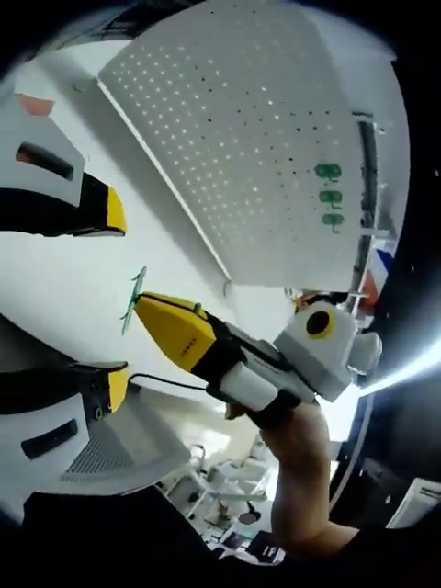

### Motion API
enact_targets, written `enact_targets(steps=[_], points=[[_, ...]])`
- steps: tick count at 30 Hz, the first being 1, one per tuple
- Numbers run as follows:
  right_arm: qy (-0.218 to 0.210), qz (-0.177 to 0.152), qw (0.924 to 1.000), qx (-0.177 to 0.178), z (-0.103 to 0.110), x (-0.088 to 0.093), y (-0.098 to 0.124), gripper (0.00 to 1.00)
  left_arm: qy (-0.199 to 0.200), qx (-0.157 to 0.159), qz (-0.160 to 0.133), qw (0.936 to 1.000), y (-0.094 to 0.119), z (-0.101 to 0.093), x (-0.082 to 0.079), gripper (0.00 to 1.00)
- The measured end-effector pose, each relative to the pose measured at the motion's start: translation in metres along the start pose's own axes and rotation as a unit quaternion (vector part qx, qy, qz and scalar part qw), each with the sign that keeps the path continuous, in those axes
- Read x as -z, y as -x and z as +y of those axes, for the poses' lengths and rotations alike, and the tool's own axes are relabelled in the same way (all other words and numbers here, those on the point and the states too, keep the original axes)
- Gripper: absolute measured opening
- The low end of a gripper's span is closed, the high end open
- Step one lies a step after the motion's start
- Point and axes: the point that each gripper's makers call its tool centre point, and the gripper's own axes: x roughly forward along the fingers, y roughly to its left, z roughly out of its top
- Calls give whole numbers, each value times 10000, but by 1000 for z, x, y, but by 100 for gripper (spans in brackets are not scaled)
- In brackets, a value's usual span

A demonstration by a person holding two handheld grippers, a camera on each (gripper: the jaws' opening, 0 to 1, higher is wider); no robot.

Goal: Insert the hook assembly into the mounting plate slot until the hook locks in place.

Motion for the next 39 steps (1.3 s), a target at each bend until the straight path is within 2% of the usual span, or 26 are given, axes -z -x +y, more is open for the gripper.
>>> enact_targets(steps=[2, 7, 9, 11, 12, 16, 21, 25, 26, 27, 29, 31, 33, 34, 35, 36, 37, 39], points=[[34, -111, 9999, 40, -1, -4, 1, 1, 78, -9, -46, 10000, 3, 1, -4, 59], [312, -602, 9976, 108, -1, -22, 7, 1, 572, 22, -399, 9976, 6, 4, -15, 68], [387, -816, 9958, 169, -2, -30, 10, 1, 753, 105, -476, 9960, 9, 2, -17, 72], [490, -1065, 9929, 215, -2, -40, 15, 1, 987, 115, -696, 9926, 11, 4, -23, 78], [599, -1263, 9898, 285, -3, -47, 18, 1, 1084, 92, -833, 9906, 13, 6, -26, 81], [804, -1622, 9826, 419, -5, -61, 27, 1, 1301, 14, -918, 9872, 19, 12, -30, 89], [1167, -2203, 9646, 856, -14, -88, 45, 1, 1442, -366, -1206, 9815, 26, 27, -41, 100], [1301, -2444, 9529, 1241, -26, -101, 55, 1, 1513, -475, -1228, 9797, 28, 32, -41, 100], [1304, -2584, 9446, 1547, -37, -109, 62, 1, 1510, -539, -1243, 9792, 29, 34, -42, 100], [1288, -2635, 9423, 1612, -40, -111, 65, 1, 1495, -567, -1242, 9793, 30, 35, -42, 100], [1407, -2799, 9299, 1927, -52, -123, 76, 1, 1473, -630, -1256, 9791, 32, 37, -43, 100], [1627, -2992, 9122, 2277, -61, -134, 89, 1, 1464, -709, -1285, 9783, 35, 39, -44, 100], [1547, -3293, 8983, 2465, -69, -148, 100, 1, 1519, -826, -1339, 9758, 38, 44, -45, 100], [1533, -3313, 8952, 2555, -73, -151, 103, 1, 1618, -893, -1400, 9727, 39, 47, -45, 99], [1489, -3418, 8872, 2719, -80, -158, 108, 1, 1660, -988, -1415, 9709, 41, 52, -43, 99], [1497, -3507, 8813, 2791, -82, -164, 111, 1, 1684, -1040, -1415, 9700, 42, 54, -42, 99], [1593, -3628, 8703, 2923, -86, -172, 117, 1, 1676, -1131, -1412, 9691, 43, 57, -42, 100], [1687, -3690, 8594, 3111, -91, -180, 123, 1, 1677, -1151, -1417, 9688, 44, 58, -42, 100]])
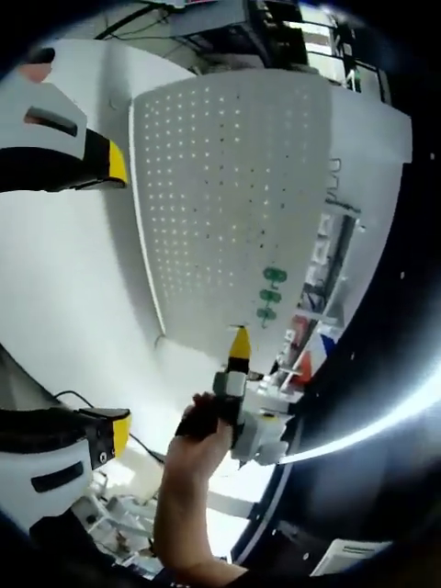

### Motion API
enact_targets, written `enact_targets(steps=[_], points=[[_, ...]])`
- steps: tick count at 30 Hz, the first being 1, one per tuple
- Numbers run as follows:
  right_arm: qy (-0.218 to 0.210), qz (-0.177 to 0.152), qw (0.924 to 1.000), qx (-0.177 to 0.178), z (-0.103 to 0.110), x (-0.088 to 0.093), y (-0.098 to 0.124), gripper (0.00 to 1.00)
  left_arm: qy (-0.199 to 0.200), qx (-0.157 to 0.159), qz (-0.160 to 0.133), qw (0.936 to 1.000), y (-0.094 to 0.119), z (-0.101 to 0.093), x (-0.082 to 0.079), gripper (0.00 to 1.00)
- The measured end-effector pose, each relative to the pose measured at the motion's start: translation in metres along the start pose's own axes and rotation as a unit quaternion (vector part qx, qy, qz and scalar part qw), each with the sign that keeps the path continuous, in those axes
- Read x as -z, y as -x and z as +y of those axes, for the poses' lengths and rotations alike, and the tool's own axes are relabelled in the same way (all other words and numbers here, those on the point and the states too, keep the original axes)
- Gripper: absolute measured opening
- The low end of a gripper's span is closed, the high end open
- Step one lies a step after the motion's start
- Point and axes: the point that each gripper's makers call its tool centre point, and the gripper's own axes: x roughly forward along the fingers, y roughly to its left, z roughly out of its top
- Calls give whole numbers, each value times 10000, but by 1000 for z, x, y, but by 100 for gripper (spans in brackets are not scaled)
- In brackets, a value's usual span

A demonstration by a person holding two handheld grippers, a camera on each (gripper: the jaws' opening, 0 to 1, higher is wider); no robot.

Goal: Insert the hook assembly into the mounting plate slot until the hook locks in place.

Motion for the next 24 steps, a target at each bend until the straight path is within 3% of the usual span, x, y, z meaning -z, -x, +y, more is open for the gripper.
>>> enact_targets(steps=[3, 6, 8, 24], points=[[-88, -254, 9994, 231, -14, -13, -7, 1, 10, 0, -104, 9999, 1, 2, -3, 100], [71, -481, 9978, 449, -26, -26, -8, 1, 311, 67, -364, 9988, 1, 2, -8, 97], [159, -643, 9961, 586, -33, -35, -8, 1, 282, -14, -360, 9990, 2, 6, -6, 98], [266, -893, 9887, 1177, -96, -55, -13, 1, 407, -302, -332, 9982, 5, 26, 0, 95]])
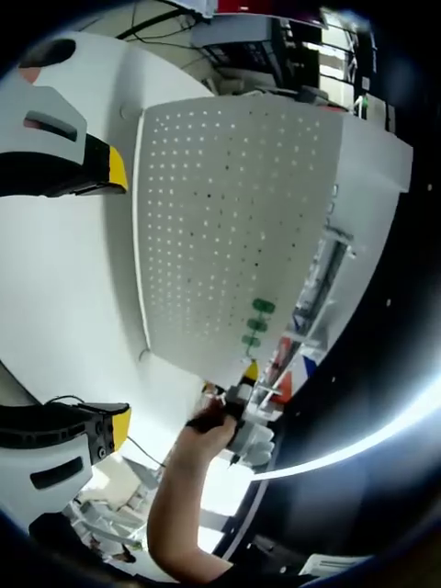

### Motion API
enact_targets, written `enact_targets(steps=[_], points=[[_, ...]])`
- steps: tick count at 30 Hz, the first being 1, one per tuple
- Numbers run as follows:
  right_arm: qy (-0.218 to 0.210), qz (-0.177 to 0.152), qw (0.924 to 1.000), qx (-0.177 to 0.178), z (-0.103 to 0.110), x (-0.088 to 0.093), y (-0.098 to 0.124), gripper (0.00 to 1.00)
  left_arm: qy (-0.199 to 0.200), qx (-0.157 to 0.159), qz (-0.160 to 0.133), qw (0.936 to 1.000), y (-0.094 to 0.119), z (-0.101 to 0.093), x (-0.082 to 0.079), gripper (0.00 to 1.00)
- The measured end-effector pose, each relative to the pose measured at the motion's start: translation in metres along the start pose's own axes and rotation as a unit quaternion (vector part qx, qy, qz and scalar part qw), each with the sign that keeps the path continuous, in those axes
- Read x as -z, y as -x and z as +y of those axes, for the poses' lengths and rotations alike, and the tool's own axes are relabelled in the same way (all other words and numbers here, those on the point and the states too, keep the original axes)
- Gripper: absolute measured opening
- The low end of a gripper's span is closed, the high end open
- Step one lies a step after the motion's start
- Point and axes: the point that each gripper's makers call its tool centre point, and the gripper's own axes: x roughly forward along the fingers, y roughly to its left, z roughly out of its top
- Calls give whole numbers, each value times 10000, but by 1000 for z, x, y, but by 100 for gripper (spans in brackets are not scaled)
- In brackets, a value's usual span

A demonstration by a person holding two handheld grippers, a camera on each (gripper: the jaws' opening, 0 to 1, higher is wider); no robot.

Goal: Insert the hook assembly into the mounting plate slot until the hook locks in place.

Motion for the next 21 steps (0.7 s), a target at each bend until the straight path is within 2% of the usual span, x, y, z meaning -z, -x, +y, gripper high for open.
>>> enact_targets(steps=[7, 18, 21], points=[[9, -29, 9996, 278, -26, 2, -6, 1, 70, 75, -57, 9999, -7, -2, -6, 95], [121, -258, 9988, 387, -37, 1, -24, 1, -2, 100, 32, 9999, -10, -2, -4, 93], [67, -289, 9986, 433, -41, 3, -25, 1, -46, -35, 125, 9999, -7, 5, 0, 91]])
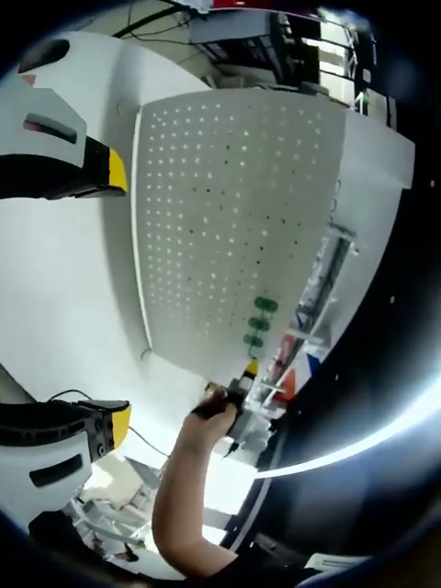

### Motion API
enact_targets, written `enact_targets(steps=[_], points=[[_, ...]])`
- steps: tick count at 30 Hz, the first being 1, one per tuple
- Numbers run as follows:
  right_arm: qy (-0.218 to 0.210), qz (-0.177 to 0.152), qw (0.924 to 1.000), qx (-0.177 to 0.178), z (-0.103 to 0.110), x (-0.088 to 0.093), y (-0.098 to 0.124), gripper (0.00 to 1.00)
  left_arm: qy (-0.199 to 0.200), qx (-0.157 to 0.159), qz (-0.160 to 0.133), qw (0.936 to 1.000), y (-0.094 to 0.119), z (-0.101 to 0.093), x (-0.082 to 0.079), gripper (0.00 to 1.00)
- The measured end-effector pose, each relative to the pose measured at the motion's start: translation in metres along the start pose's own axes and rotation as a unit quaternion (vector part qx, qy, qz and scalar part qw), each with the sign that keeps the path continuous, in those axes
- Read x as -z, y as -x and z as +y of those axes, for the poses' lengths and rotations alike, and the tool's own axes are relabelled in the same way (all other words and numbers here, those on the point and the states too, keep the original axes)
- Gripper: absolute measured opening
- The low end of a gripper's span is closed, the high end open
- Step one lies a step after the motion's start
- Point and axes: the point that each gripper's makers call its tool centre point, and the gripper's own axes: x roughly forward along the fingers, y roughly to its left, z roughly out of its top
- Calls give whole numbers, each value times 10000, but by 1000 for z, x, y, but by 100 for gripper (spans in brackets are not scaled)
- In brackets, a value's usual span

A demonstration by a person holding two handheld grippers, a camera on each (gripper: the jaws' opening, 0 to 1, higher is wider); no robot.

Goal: Insert the hook assembly into the mounting plate slot until the hook locks in place.

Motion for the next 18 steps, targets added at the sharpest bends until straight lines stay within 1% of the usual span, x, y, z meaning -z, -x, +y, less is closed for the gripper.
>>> enact_targets(steps=[1, 3, 5, 8, 11, 13, 15, 17, 18], points=[[-99, 28, 9999, 29, -2, 2, 0, 1, -39, -51, 25, 10000, 1, 2, 1, 91], [-5, -47, 10000, 63, -4, 1, 2, 1, -6, -106, -3, 9999, 4, 7, 0, 90], [-28, -65, 10000, -7, -3, 3, 1, 1, 3, -145, -36, 9999, 6, 11, -1, 90], [5, -84, 10000, 4, -4, 5, -2, 1, -11, -227, 18, 9997, 6, 15, 0, 90], [-84, -150, 9998, 32, -7, 3, -3, 1, -13, -255, 4, 9997, 5, 17, -3, 89], [-23, -146, 9999, 11, -6, 2, -4, 1, -25, -248, -25, 9997, 4, 17, -4, 88], [-21, -162, 9999, -24, -6, 5, -5, 1, -42, -244, -20, 9997, 4, 17, -5, 88], [-19, -140, 9999, 25, -8, 9, -6, 1, -22, -257, -13, 9997, 3, 18, -4, 88], [-87, -120, 9999, 42, -9, 12, -8, 1, -10, -265, 2, 9996, 3, 18, -3, 87]])
